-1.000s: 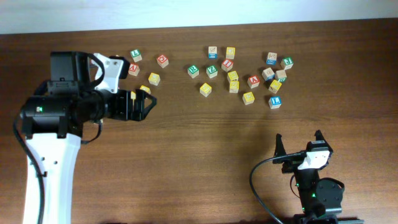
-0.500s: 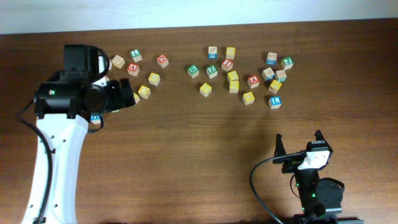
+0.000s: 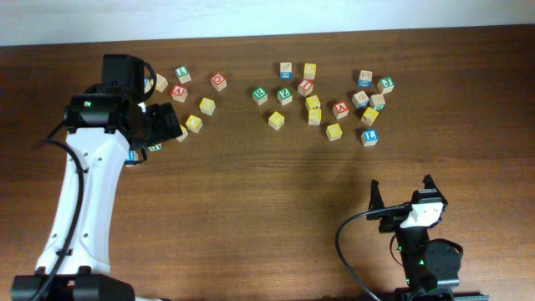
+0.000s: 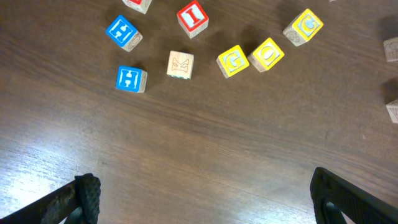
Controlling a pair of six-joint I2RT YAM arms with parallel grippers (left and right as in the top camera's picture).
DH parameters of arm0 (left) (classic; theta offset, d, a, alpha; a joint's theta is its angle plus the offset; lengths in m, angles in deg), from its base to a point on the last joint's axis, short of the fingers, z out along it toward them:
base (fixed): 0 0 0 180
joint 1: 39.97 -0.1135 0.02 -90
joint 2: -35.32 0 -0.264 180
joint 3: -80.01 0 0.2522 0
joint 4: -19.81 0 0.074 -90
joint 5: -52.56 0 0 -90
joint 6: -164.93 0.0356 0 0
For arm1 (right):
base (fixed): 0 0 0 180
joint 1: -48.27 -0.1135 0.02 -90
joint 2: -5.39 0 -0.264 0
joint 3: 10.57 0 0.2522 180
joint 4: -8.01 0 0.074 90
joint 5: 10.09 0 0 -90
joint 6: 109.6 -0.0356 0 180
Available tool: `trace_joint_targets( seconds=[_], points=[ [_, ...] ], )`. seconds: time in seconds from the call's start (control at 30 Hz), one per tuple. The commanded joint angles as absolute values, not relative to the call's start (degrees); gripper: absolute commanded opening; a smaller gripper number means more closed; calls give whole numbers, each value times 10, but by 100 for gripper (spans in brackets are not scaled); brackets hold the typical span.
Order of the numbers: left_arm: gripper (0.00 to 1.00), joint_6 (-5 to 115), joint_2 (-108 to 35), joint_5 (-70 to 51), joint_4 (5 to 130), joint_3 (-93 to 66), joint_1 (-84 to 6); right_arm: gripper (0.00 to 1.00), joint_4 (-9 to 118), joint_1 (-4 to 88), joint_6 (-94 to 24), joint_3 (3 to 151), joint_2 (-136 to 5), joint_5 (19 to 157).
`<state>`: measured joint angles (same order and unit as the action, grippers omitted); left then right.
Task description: Spell out ICRA
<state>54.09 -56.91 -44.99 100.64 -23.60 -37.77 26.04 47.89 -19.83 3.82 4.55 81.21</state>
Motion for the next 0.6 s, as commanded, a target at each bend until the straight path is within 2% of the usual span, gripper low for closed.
trace_joint_targets(
  seconds=[0.0, 0.23, 0.57],
  points=[
    [99, 531, -574, -456, 995, -246, -378, 98, 263, 483, -200, 35, 49, 809],
    [99, 531, -576, -399, 991, -245, -378, 98, 263, 483, -200, 35, 49, 809],
    [99, 509, -577, -504, 993, -224, -383, 98, 263, 483, -200, 35, 49, 809]
  ],
)
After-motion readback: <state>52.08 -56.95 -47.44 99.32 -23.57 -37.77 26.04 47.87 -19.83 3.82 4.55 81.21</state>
